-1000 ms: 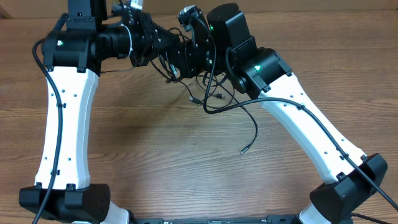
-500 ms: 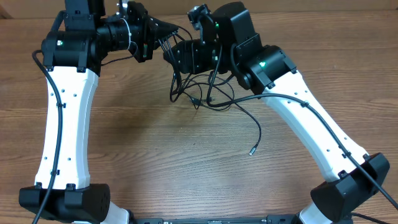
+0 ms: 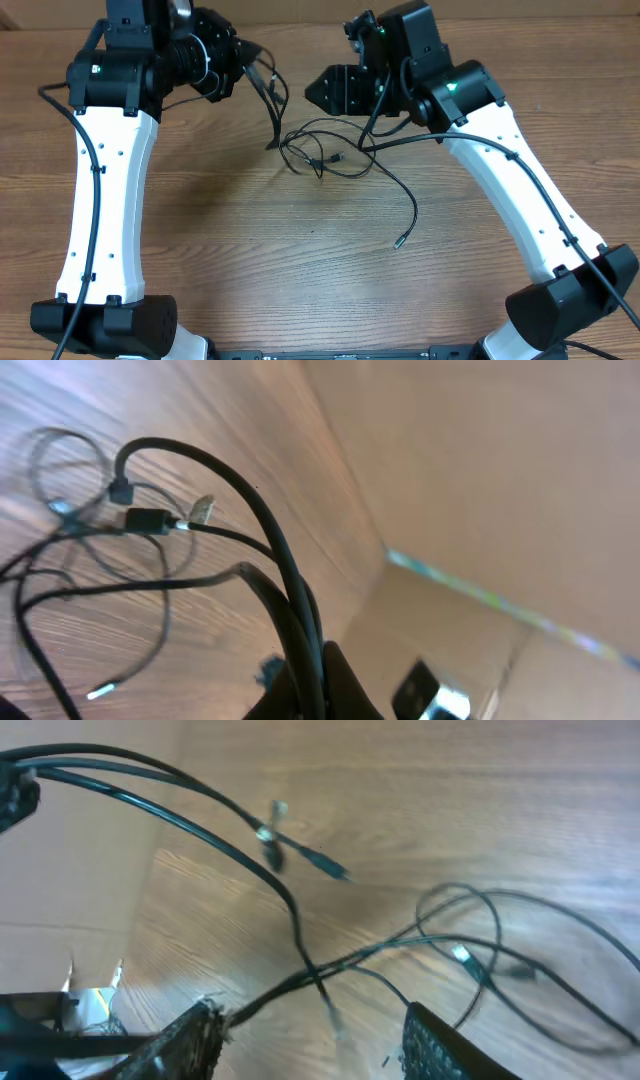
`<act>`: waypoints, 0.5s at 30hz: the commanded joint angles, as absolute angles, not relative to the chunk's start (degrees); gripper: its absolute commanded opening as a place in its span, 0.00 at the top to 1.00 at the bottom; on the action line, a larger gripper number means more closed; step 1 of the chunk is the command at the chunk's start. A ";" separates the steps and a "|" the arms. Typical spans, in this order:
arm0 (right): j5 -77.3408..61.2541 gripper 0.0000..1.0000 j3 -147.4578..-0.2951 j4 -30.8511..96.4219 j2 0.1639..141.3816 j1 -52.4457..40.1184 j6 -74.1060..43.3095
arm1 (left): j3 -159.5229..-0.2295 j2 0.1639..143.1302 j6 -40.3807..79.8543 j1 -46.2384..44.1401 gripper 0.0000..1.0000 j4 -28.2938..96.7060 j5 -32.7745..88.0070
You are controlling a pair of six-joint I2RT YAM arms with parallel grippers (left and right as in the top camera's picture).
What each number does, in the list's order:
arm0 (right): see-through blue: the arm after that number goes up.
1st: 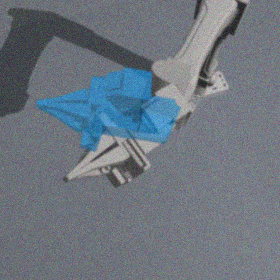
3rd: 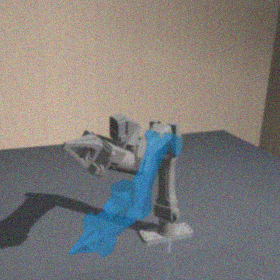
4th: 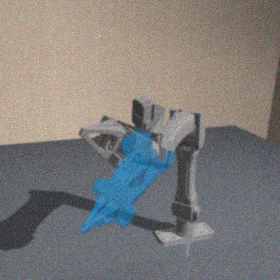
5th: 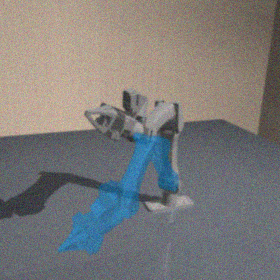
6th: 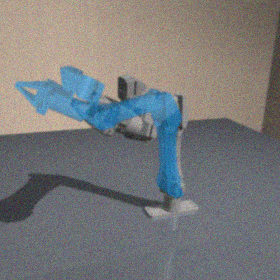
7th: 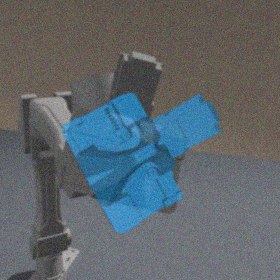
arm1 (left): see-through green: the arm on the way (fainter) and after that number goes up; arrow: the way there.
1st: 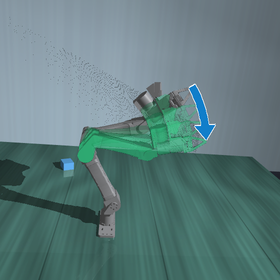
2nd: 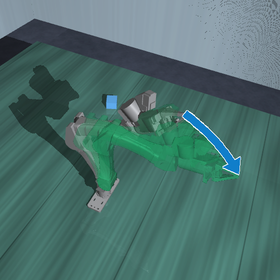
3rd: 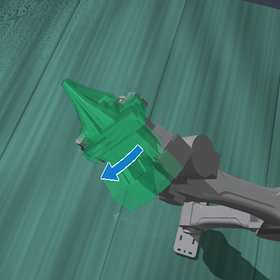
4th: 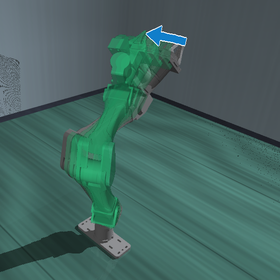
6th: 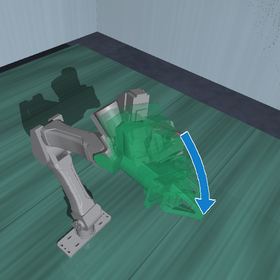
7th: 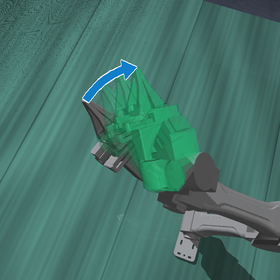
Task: Untangle cables
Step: 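Release the cables onto the table and withdraw both grippers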
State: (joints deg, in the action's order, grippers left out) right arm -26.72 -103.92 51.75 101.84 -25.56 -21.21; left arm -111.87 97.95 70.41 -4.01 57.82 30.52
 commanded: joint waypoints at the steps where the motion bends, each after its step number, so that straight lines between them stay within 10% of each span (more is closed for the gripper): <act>1: -26.59 0.40 -105.62 53.84 99.70 -24.99 -21.32 | -112.27 98.26 76.66 -3.97 0.96 59.88 21.02; 8: -26.59 0.37 -105.60 55.70 99.70 -25.39 -16.19 | -112.27 98.26 74.02 -4.19 0.96 60.38 20.88; 15: -34.17 0.33 -105.60 56.90 99.70 -25.39 -5.82 | -112.27 98.26 27.94 -4.19 0.96 58.54 30.24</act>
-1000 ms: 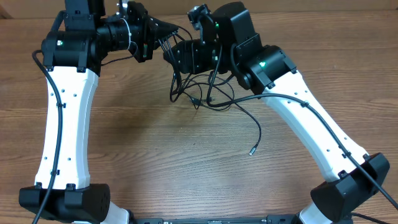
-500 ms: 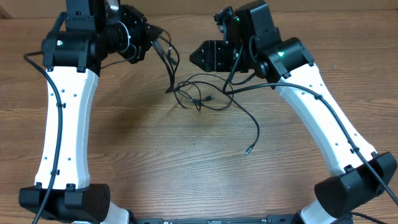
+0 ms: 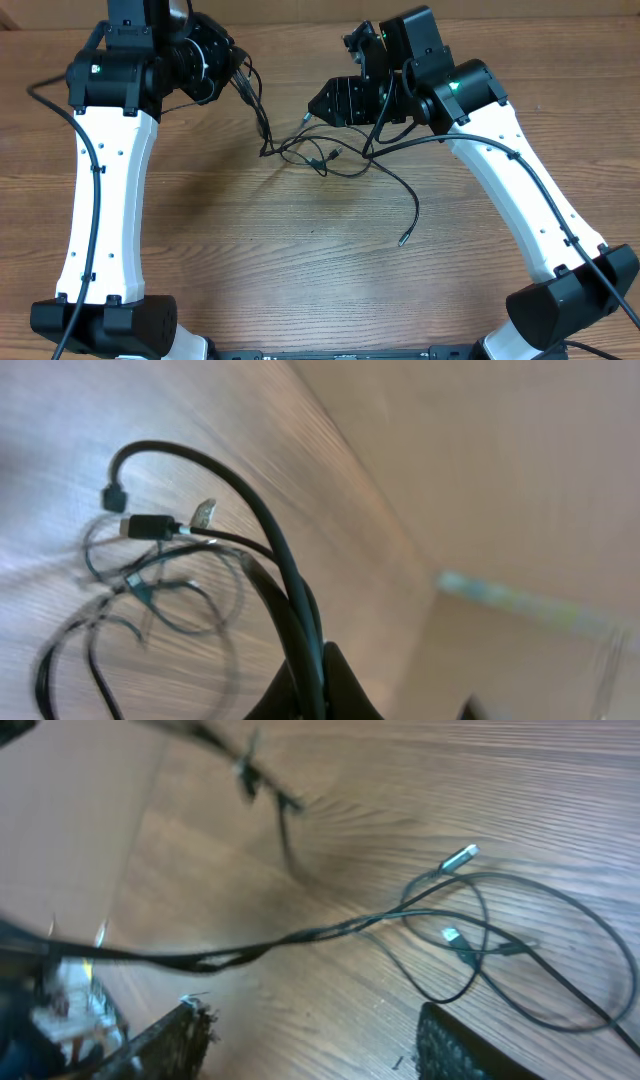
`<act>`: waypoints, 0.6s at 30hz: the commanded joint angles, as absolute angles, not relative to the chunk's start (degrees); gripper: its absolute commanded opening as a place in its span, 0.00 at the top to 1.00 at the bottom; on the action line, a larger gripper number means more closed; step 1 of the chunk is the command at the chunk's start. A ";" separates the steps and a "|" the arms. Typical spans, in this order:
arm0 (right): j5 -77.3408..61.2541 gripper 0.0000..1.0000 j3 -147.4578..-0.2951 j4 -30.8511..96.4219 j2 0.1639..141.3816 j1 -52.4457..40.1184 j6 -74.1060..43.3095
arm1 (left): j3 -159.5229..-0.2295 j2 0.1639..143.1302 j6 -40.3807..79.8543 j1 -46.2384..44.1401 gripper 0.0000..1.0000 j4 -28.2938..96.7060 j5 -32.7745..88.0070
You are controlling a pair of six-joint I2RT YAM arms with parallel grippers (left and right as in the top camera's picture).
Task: Untangle cables
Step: 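Release the cables onto the table and withdraw both grippers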
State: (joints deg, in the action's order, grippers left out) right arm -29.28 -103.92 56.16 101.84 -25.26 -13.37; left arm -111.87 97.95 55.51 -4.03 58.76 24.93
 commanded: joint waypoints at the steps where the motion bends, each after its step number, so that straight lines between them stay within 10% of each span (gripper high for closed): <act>1: -34.02 0.32 -105.60 57.36 99.70 -25.36 -5.34 | -112.27 98.26 23.53 -4.19 0.96 58.72 30.52; 12: -30.89 0.32 -105.62 64.84 99.68 -16.01 -4.40 | -112.25 98.78 -8.14 -5.80 0.93 66.50 28.77; 16: -27.88 0.27 -105.62 69.76 99.68 -9.65 -4.40 | -112.22 100.86 -8.73 -9.76 0.48 70.61 17.47; 18: -27.59 0.24 -105.62 71.48 99.68 -6.98 -4.36 | -112.22 101.56 -8.54 -10.92 0.41 71.31 12.34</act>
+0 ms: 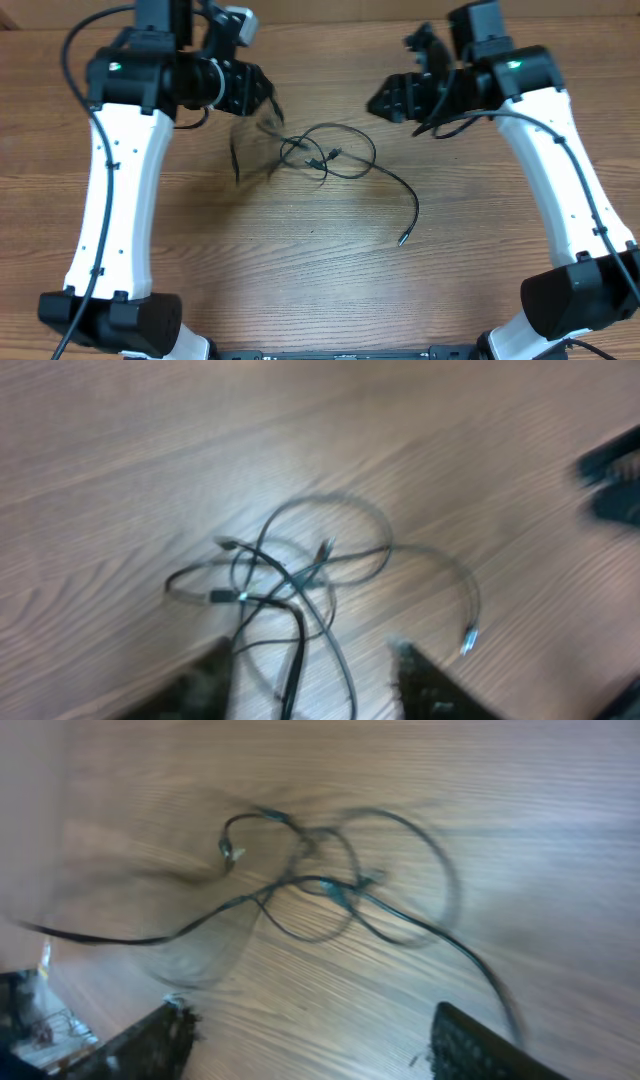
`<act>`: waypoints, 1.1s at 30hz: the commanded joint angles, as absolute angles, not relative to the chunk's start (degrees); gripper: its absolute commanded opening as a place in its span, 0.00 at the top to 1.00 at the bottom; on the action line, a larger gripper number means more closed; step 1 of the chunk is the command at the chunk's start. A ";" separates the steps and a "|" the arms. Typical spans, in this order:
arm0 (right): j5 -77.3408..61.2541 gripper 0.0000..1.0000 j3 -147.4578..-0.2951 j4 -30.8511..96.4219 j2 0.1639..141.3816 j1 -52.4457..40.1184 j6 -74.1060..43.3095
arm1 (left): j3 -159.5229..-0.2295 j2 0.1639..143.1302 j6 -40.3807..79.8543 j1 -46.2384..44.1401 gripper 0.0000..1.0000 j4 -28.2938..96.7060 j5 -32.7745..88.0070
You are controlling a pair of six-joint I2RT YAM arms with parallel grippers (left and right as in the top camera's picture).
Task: Untangle cables
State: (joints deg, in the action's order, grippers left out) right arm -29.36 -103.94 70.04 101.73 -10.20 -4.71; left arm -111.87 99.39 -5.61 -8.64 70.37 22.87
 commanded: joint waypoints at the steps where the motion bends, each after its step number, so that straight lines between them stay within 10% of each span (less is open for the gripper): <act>1: -27.42 0.23 -105.62 72.10 99.68 -5.91 -4.38 | -112.22 101.80 -8.19 -11.53 0.38 71.57 8.97; 33: -21.50 0.05 -105.34 74.08 99.98 -2.17 -4.43 | -109.69 121.54 8.60 -12.88 0.58 77.49 0.05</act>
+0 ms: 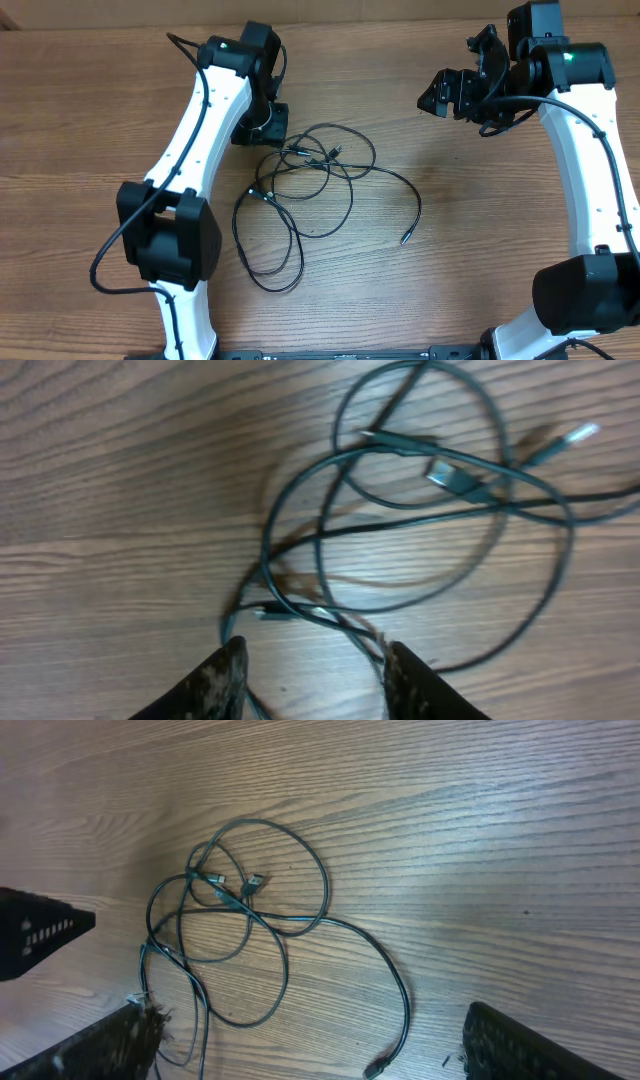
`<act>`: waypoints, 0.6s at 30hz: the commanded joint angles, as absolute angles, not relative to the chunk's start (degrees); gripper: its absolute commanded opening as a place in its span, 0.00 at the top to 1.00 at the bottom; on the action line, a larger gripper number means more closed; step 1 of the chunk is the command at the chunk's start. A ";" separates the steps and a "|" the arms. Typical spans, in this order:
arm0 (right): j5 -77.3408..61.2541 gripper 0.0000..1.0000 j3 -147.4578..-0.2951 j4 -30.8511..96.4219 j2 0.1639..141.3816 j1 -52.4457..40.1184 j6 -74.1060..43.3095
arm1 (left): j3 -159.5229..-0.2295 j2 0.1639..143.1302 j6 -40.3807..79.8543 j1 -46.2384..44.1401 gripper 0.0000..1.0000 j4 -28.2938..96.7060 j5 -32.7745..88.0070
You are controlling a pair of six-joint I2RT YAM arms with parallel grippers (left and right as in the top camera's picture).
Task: Untangle cables
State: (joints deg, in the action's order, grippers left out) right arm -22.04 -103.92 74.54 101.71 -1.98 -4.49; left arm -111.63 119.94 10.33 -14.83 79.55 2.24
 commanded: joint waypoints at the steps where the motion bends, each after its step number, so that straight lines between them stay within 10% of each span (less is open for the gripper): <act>1: -21.56 0.05 -105.30 73.95 99.98 -2.20 -4.43 | -108.71 121.51 8.51 -12.27 0.58 76.09 0.64; 18: -22.61 0.04 -105.06 73.89 99.98 -2.24 -4.62 | -98.96 121.60 -6.48 -9.13 0.50 62.96 15.16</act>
State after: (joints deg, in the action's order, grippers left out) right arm -22.24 -103.92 74.13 101.73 -1.98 -4.51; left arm -100.88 121.05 -2.00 -9.37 64.69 9.69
